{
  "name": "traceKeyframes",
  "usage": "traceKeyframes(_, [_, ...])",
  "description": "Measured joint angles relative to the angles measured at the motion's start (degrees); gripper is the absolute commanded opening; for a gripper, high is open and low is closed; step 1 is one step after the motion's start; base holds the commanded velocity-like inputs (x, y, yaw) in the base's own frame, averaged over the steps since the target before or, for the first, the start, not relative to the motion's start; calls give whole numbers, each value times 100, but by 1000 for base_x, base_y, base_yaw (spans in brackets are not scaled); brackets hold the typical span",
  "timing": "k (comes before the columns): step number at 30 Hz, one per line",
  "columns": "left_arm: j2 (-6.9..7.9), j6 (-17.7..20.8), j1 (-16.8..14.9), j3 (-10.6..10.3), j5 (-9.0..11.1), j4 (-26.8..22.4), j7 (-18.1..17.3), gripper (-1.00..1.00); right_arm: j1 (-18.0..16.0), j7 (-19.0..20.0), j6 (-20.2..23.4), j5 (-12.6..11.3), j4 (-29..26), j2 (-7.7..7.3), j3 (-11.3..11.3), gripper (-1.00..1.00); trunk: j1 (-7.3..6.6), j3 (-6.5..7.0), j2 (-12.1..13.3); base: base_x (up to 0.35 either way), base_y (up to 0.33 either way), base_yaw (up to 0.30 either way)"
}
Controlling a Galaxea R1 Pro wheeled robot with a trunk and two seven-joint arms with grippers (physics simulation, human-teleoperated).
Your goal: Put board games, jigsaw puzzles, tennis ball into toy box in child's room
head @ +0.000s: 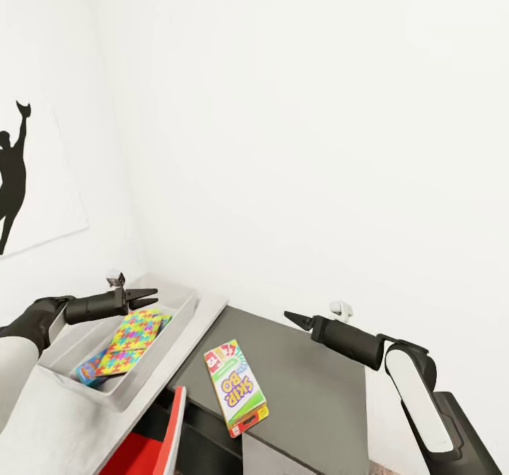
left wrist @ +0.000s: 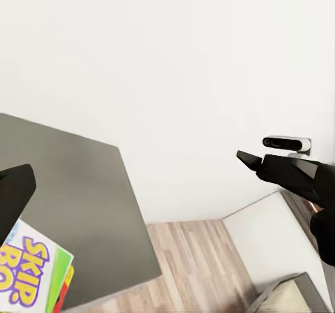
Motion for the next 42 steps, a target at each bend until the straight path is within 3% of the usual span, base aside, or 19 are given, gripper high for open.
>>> traceKeyframes(31, [-55, 35, 1, -3, -44, 9, 1, 100, 0, -5, 0, 5, 9, 0, 0, 100, 0, 0, 0, -1, 0, -277])
traceKeyframes(42, [-69, -7, 5, -3, -40, 8, 0, 100, -1, 0, 3, 8, 10, 0, 1, 100, 1, 0, 0, -144, -10, -239])
